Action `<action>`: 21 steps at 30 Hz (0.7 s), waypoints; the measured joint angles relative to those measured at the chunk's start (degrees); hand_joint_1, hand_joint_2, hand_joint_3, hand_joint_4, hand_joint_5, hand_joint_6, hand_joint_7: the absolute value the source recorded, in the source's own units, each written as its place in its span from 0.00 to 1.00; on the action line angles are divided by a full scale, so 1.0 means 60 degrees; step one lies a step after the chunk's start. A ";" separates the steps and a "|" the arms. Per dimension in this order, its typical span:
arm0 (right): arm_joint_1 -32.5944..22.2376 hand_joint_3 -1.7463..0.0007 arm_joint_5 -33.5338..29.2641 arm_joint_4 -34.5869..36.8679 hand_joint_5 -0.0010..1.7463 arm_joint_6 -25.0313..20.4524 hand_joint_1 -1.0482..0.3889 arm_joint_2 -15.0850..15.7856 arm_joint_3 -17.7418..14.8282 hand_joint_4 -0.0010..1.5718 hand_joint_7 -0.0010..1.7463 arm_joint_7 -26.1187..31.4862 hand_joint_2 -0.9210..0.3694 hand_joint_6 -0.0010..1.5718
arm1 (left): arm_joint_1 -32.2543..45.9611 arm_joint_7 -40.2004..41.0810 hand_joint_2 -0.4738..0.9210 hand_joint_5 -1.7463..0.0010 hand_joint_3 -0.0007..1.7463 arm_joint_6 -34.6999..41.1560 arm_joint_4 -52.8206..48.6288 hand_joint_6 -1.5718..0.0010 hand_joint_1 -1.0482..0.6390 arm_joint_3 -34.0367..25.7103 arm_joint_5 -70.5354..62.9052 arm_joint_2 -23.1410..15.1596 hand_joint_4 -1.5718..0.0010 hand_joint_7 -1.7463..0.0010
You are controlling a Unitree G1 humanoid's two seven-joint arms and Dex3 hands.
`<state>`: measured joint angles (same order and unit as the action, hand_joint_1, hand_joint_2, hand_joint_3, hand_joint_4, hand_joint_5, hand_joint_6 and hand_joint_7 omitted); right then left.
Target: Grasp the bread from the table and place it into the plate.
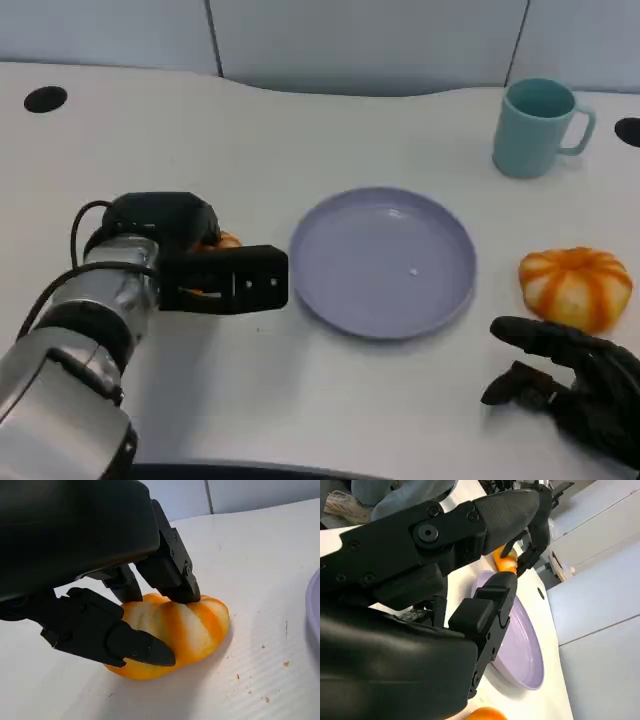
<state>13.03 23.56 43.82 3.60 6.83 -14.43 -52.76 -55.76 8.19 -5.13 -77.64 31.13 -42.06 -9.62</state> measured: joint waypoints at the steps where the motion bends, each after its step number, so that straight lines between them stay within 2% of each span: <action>1: 0.0002 0.95 0.0002 0.0001 0.68 -0.0011 0.45 0.0000 -0.0005 0.34 0.10 0.0000 0.00 0.56 | -0.0017 -0.0036 1.00 0.51 0.22 -0.0026 0.0000 0.36 0.43 -0.0021 0.0011 -0.0019 0.59 0.99; 3: 0.0004 0.95 0.0005 0.0002 0.68 -0.0021 0.45 0.0000 -0.0007 0.34 0.11 0.0002 0.00 0.56 | -0.0050 -0.0129 1.00 0.55 0.21 -0.0088 0.0000 0.32 0.46 -0.0067 0.0038 -0.0044 0.59 0.97; 6: 0.0008 0.95 0.0002 0.0004 0.68 -0.0018 0.45 -0.0001 -0.0006 0.34 0.11 0.0034 0.00 0.56 | -0.0125 -0.0211 1.00 0.61 0.15 -0.0261 0.0008 0.38 0.43 -0.0202 0.0211 -0.0068 0.54 0.99; 8: 0.0014 0.95 -0.0002 0.0009 0.68 -0.0004 0.45 -0.0003 -0.0002 0.34 0.11 0.0067 0.00 0.56 | -0.0209 -0.0211 1.00 0.54 0.11 -0.0405 0.0024 0.36 0.42 -0.0264 0.0305 -0.0077 0.50 0.99; 9: 0.0018 0.95 -0.0002 0.0017 0.68 0.0007 0.45 -0.0006 -0.0002 0.34 0.11 0.0073 0.00 0.56 | -0.0264 -0.0209 1.00 0.46 0.10 -0.0467 0.0037 0.35 0.42 -0.0288 0.0326 -0.0079 0.51 0.98; 12: 0.0063 0.95 0.0014 0.0089 0.67 0.0011 0.45 -0.0010 -0.0005 0.34 0.12 0.0026 0.00 0.56 | -0.0431 -0.0174 1.00 0.41 0.12 -0.0690 0.0111 0.32 0.46 -0.0344 0.0350 -0.0125 0.56 0.98; 13: 0.0086 0.96 0.0022 0.0134 0.67 0.0020 0.44 -0.0010 -0.0006 0.35 0.12 -0.0011 0.00 0.56 | -0.0467 -0.0172 1.00 0.22 0.13 -0.0739 0.0138 0.34 0.48 -0.0350 0.0350 -0.0146 0.60 0.76; 14: 0.0100 0.96 0.0027 0.0166 0.67 0.0044 0.44 -0.0011 -0.0007 0.35 0.12 -0.0023 0.00 0.56 | -0.0504 -0.0171 1.00 0.11 0.14 -0.0784 0.0145 0.49 0.49 -0.0358 0.0351 -0.0158 0.58 0.39; 15: 0.0109 0.96 0.0027 0.0192 0.67 0.0077 0.44 -0.0011 -0.0007 0.35 0.12 -0.0018 0.00 0.56 | -0.0537 -0.0161 1.00 0.06 0.17 -0.0853 0.0153 0.56 0.50 -0.0374 0.0354 -0.0173 0.55 0.20; 16: 0.0115 0.96 0.0027 0.0213 0.66 0.0107 0.44 -0.0011 -0.0007 0.35 0.12 -0.0008 0.00 0.56 | -0.0569 -0.0132 1.00 0.02 0.19 -0.0980 0.0169 0.59 0.51 -0.0395 0.0360 -0.0202 0.53 0.08; 17: 0.0119 0.96 0.0026 0.0228 0.66 0.0139 0.44 -0.0013 -0.0007 0.35 0.12 0.0002 0.00 0.55 | -0.0596 -0.0074 0.99 0.01 0.23 -0.1096 0.0184 0.59 0.52 -0.0413 0.0368 -0.0225 0.50 0.04; 19: 0.0120 0.95 0.0026 0.0246 0.66 0.0182 0.45 -0.0014 -0.0006 0.35 0.13 0.0010 0.00 0.55 | -0.0646 0.0044 0.93 0.00 0.38 -0.1371 0.0216 0.58 0.51 -0.0509 0.0433 -0.0256 0.48 0.01; 21: 0.0134 0.95 0.0028 0.0270 0.67 0.0192 0.44 -0.0014 -0.0006 0.36 0.13 0.0010 0.00 0.55 | -0.0692 0.0110 0.90 0.00 0.45 -0.1630 0.0235 0.58 0.50 -0.0618 0.0606 -0.0269 0.48 0.00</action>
<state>13.84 23.72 45.44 4.75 6.75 -14.46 -52.70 -59.91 8.85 -14.92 -76.23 27.42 -38.42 -11.23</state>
